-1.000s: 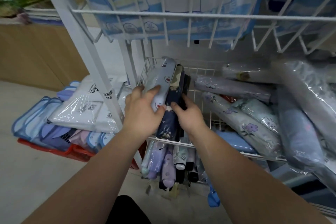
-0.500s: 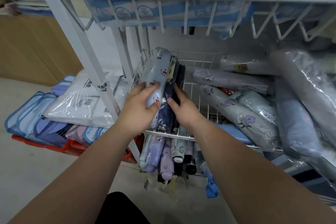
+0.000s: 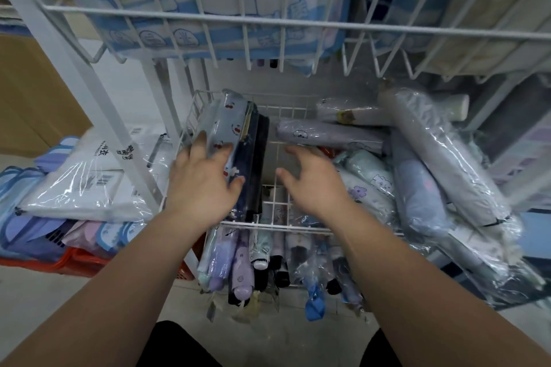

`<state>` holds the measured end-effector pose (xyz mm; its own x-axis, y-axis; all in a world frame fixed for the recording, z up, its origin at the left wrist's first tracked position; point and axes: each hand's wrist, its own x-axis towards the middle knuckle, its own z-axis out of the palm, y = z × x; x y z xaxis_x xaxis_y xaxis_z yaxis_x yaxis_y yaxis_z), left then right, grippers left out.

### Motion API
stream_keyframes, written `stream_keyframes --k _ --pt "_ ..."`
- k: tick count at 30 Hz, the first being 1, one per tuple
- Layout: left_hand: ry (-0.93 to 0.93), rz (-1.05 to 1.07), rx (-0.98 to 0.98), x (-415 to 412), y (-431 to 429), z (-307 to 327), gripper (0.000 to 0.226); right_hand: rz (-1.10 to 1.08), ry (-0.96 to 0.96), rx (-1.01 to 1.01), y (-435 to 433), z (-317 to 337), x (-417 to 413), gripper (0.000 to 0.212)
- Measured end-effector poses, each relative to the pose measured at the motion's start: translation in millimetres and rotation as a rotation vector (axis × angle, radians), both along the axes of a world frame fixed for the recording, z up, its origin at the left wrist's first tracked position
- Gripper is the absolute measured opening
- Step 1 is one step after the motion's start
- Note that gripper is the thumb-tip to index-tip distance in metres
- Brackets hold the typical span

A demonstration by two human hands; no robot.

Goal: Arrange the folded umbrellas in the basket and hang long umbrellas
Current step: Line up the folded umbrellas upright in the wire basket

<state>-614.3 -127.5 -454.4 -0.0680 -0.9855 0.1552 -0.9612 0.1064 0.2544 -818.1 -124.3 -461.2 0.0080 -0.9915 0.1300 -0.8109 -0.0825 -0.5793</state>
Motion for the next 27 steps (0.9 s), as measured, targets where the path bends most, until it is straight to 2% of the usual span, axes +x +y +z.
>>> stream_keyframes --k 2,4,7,10,12,15,18,20,23,27 --pt "0.014 -0.051 -0.092 -14 2 4 0.064 -0.014 0.040 -0.065 19 6 -14 0.051" --pt "0.145 -0.114 -0.114 -35 7 12 0.062 -0.009 0.052 -0.145 37 14 -24 0.047" --pt "0.423 -0.237 -0.035 -75 14 26 0.057 -0.033 0.070 -0.337 58 33 -43 0.040" --pt "0.692 -0.360 0.092 -116 19 33 0.056 -0.152 0.162 -0.584 71 56 -74 0.034" --pt "0.834 -0.398 0.194 -144 24 37 0.053 -0.245 0.239 -0.644 78 67 -102 0.032" --pt "0.956 -0.427 0.301 -181 29 42 0.057 -0.347 0.276 -0.536 89 72 -139 0.040" --pt "0.962 -0.418 0.322 -207 32 41 0.065 -0.338 0.272 -0.187 96 71 -160 0.058" --pt "0.979 -0.424 0.326 -218 33 37 0.070 -0.298 0.263 -0.079 97 66 -167 0.064" --pt "1.004 -0.423 0.301 -225 31 31 0.073 -0.278 0.221 -0.143 96 63 -171 0.066" --pt "1.135 -0.432 0.290 -219 30 32 0.074 -0.236 0.242 -0.255 95 71 -167 0.060"
